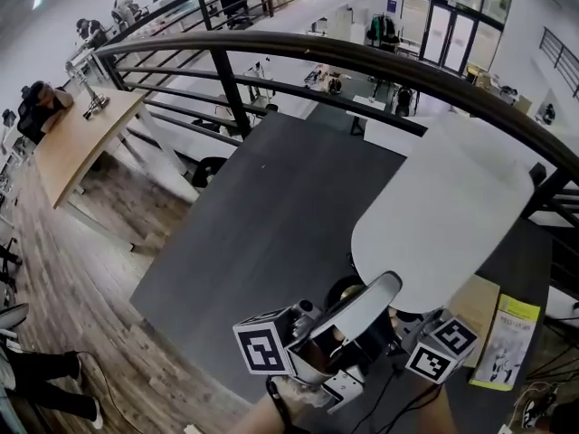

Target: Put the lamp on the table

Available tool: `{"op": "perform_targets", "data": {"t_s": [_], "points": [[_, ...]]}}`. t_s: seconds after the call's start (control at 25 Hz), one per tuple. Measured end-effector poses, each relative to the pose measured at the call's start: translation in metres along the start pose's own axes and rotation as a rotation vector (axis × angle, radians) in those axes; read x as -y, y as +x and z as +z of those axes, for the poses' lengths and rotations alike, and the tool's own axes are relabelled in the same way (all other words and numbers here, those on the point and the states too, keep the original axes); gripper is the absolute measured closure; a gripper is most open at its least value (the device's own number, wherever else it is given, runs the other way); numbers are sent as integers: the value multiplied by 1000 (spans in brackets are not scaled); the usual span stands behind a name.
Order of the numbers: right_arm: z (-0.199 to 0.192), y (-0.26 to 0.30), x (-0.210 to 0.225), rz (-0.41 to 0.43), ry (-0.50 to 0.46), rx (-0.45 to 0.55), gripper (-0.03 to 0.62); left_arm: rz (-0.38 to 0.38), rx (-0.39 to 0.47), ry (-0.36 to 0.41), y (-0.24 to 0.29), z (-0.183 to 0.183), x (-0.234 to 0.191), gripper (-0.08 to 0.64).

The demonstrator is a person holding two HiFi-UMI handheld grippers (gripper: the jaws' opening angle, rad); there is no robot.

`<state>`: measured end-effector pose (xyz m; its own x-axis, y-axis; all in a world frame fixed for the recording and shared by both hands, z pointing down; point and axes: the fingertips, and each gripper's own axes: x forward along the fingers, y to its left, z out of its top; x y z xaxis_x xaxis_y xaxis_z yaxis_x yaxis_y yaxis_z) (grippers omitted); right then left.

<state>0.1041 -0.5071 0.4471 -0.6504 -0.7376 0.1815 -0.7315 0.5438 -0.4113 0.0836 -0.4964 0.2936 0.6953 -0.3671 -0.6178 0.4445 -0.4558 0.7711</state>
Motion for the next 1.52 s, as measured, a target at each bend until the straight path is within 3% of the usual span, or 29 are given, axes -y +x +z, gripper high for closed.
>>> {"op": "perform_targets", "data": {"t_s": [0.4, 0.88, 1.52], "points": [[-13, 22, 61, -64, -22, 11, 469, 17, -30, -15, 4, 11, -63, 479], [-30, 32, 87, -90, 5, 24, 469, 58, 15, -12, -1, 18, -99, 479], [-37, 36, 89, -76, 29, 43, 466, 6, 73, -24, -10, 24, -100, 480]]}}
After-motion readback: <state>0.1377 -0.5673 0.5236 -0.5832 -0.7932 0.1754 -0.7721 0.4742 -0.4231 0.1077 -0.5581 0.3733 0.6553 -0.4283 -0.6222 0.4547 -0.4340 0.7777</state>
